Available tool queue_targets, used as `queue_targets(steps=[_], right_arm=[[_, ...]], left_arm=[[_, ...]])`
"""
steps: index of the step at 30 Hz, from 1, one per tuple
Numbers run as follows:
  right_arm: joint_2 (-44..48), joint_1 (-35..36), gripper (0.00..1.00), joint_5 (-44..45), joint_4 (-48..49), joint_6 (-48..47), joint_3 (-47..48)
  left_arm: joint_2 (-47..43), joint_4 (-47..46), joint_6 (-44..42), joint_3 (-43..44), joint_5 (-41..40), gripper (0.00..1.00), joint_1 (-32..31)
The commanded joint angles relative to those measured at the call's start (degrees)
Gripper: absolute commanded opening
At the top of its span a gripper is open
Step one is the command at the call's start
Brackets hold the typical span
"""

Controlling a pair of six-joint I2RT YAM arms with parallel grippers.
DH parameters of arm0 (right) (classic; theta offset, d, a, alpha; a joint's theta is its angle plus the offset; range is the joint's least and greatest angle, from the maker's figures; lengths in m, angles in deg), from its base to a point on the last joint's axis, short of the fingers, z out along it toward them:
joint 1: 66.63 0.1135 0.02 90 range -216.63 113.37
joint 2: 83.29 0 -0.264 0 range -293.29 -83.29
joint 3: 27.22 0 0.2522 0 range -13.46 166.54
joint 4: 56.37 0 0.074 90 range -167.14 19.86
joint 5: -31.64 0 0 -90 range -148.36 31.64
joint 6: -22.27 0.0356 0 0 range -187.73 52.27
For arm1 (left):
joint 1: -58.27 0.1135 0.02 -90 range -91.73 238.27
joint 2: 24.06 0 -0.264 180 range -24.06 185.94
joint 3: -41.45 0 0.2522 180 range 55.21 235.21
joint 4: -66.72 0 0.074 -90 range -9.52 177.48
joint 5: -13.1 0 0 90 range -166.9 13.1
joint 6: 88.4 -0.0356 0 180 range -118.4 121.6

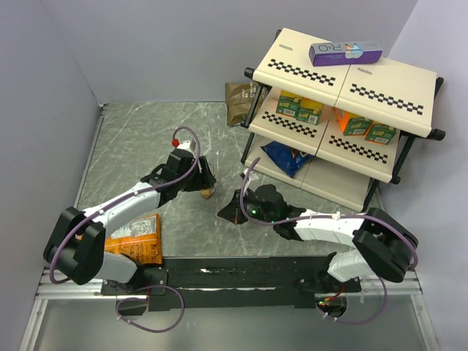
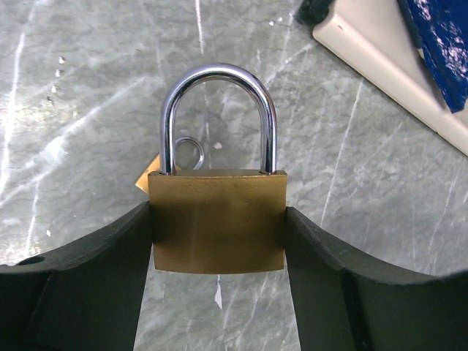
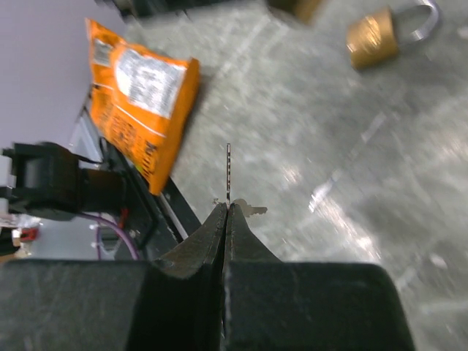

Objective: Unlock with the key

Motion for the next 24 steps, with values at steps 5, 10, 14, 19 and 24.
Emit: queue_targets(steps=[5,10,14,19,24], right_arm=[[-5.65,-2.30,0.00,-5.15,10.20,4.07,4.21],[-8.73,-4.06,0.00,-7.96,11.96,5.64,5.44],[-9.25,-5.29,0.00,-8.75,10.99,5.21,6.93],[-9.87,-6.26,0.00,-9.81,10.38,4.86,7.73],[-12.15,-7.32,0.00,-12.00,12.22,6.44,8.34]], left_arm=[[-4.07,-6.47,0.79,1.23,-0.02,0.01,-0.88],[-4.07,-6.47,0.61,1.41,0.24,0.01,-1.06],[-4.25,-6.56,0.44,1.41,0.51,0.01,-1.14],[-4.08,-6.74,0.52,1.50,1.03,0.01,-1.32],[-4.08,-6.82,0.35,1.50,0.95,0.01,-1.50]])
